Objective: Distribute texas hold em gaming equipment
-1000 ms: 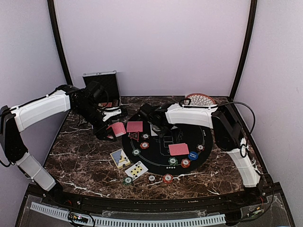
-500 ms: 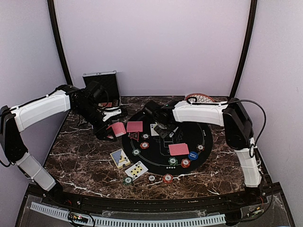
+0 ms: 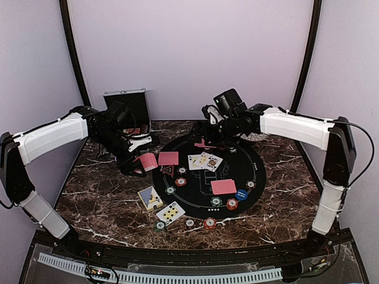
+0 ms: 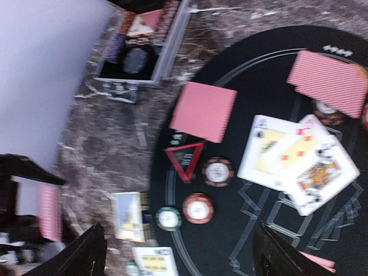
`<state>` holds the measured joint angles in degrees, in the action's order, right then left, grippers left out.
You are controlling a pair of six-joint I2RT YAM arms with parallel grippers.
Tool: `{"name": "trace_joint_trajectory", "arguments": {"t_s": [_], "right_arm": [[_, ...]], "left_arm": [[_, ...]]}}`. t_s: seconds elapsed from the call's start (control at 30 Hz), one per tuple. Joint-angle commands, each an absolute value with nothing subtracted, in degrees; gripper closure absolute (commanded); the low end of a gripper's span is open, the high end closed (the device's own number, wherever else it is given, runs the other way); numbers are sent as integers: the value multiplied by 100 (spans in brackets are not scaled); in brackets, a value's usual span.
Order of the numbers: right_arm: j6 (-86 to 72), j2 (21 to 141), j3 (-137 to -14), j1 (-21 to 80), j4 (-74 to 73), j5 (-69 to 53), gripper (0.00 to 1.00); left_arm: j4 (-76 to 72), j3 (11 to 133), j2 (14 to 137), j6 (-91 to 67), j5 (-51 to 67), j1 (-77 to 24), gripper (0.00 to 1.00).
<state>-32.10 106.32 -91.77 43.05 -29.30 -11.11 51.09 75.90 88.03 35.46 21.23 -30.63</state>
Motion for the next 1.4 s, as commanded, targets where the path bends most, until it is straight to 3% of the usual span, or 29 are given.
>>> {"name": "trace_joint_trajectory", "arguments": {"t_s": [0.0, 0.6, 1.37], "right_arm": [[-4752, 10716, -8865, 4496, -1191, -3306, 12], [-5607, 11506, -8810, 5017, -64, -4226, 14], [-6724, 12670, -9738, 5323, 1233, -4701, 15]], "left_arm": [[5179, 7690, 8522, 3494, 2261, -3041, 100], [5088, 7745, 8536, 3435, 2352, -3040, 100], [5121, 7787, 8624, 3523, 2338, -3040, 100]]}}
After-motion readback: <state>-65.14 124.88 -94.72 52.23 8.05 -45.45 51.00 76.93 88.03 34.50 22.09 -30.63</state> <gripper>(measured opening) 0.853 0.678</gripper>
